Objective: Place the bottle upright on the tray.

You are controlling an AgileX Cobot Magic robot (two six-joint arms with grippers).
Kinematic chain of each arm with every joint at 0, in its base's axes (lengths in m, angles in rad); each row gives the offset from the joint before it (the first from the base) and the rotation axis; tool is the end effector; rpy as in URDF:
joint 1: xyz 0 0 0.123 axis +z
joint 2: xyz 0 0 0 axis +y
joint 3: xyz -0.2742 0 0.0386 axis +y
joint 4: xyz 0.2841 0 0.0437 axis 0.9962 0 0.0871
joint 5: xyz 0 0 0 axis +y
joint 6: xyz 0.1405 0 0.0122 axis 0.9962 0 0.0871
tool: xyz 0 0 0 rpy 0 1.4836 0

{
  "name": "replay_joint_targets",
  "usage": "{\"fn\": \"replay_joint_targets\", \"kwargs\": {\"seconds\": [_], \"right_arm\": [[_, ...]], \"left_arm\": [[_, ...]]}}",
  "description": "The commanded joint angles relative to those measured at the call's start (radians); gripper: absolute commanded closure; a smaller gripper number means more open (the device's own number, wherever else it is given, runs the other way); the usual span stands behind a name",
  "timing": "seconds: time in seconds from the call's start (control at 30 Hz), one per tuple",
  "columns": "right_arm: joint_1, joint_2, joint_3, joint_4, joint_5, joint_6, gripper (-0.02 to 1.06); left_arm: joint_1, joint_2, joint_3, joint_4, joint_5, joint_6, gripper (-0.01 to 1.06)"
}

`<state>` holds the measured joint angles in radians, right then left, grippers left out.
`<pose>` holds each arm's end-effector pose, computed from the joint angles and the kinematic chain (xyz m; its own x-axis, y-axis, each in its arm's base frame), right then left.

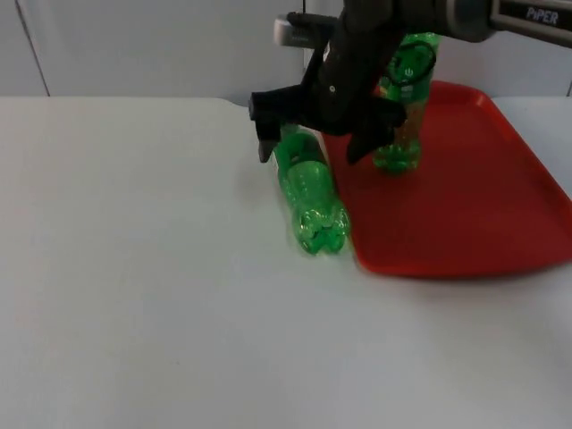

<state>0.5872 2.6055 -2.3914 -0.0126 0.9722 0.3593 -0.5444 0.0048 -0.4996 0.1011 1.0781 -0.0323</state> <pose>0.5056 0.3347 0.0866 -0.8858 -0.1752 -0.4297 -0.2605 0.9541 0.1481 0.0740 -0.0301 0.2696 -0.3985 0.2595 -0.8797 0.4552 0.8886 0.0559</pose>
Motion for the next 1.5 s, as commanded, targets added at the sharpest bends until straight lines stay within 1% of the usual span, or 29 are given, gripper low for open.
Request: {"fn": "replay_joint_targets", "kwargs": {"seconds": [0.0, 0.03, 0.13, 0.27, 0.3, 0.37, 0.47, 0.53, 0.63, 0.73, 1.1, 1.13, 1.17, 1.23, 1.27, 1.3, 1.43, 1.47], "right_arm": [[0.021, -0.005, -0.01, -0.074, -0.015, 0.037, 0.02], [0.027, -0.005, -0.01, -0.097, -0.025, 0.05, 0.02], [0.036, 0.005, -0.01, -0.112, -0.057, 0.069, 0.02], [0.039, 0.03, -0.01, -0.182, -0.126, 0.159, 0.04], [0.039, 0.03, -0.01, -0.182, -0.126, 0.159, 0.04], [0.041, 0.042, -0.01, -0.202, -0.156, 0.184, 0.05], [0.041, 0.053, -0.01, -0.202, -0.19, 0.193, 0.06], [0.041, 0.055, -0.01, -0.2, -0.195, 0.193, 0.06], [0.041, 0.064, -0.01, -0.195, -0.241, 0.195, 0.06], [0.041, 0.066, -0.01, -0.193, -0.248, 0.202, 0.06], [0.041, 0.095, -0.01, -0.177, -0.261, 0.209, 0.17], [0.041, 0.095, -0.01, -0.177, -0.265, 0.209, 0.2], [0.041, 0.095, -0.01, -0.177, -0.267, 0.209, 0.26], [0.041, 0.095, -0.01, -0.177, -0.265, 0.22, 0.43], [0.039, 0.095, -0.01, -0.177, -0.259, 0.22, 0.55], [0.039, 0.095, -0.01, -0.177, -0.259, 0.22, 0.55], [0.039, 0.09, -0.01, -0.177, -0.26, 0.196, 1.0], [0.039, 0.081, -0.012, -0.177, -0.263, 0.189, 1.04]], "left_arm": [[-0.003, -0.005, 0.006, 0.007, -0.003, -0.001, 0.0], [-0.003, -0.005, 0.006, 0.007, -0.003, -0.001, 0.0], [-0.003, -0.005, 0.006, 0.007, -0.003, -0.001, 0.0], [-0.003, -0.005, 0.006, 0.007, -0.003, -0.001, 0.0], [-0.003, -0.005, 0.006, 0.007, -0.003, -0.001, 0.0], [-0.003, -0.005, 0.006, 0.007, -0.003, -0.001, 0.0], [-0.003, -0.005, 0.006, 0.007, -0.003, -0.001, 0.0], [-0.003, -0.005, 0.006, 0.007, -0.003, -0.001, 0.0], [-0.003, -0.005, 0.006, 0.007, -0.003, -0.001, 0.0], [-0.003, -0.005, 0.006, 0.007, -0.003, -0.001, 0.0], [-0.003, -0.005, 0.006, 0.007, -0.003, -0.001, 0.0], [-0.003, -0.005, 0.006, 0.007, -0.003, -0.001, 0.0], [-0.003, -0.005, 0.006, 0.007, -0.003, -0.001, 0.0], [-0.003, -0.005, 0.006, 0.007, -0.003, -0.001, 0.0], [-0.003, -0.005, 0.006, 0.007, -0.003, -0.001, 0.0], [-0.003, -0.005, 0.006, 0.007, -0.003, -0.001, 0.0], [-0.003, -0.005, 0.006, 0.007, -0.003, -0.001, 0.0], [-0.003, -0.005, 0.006, 0.007, -0.003, -0.001, 0.0]]}}
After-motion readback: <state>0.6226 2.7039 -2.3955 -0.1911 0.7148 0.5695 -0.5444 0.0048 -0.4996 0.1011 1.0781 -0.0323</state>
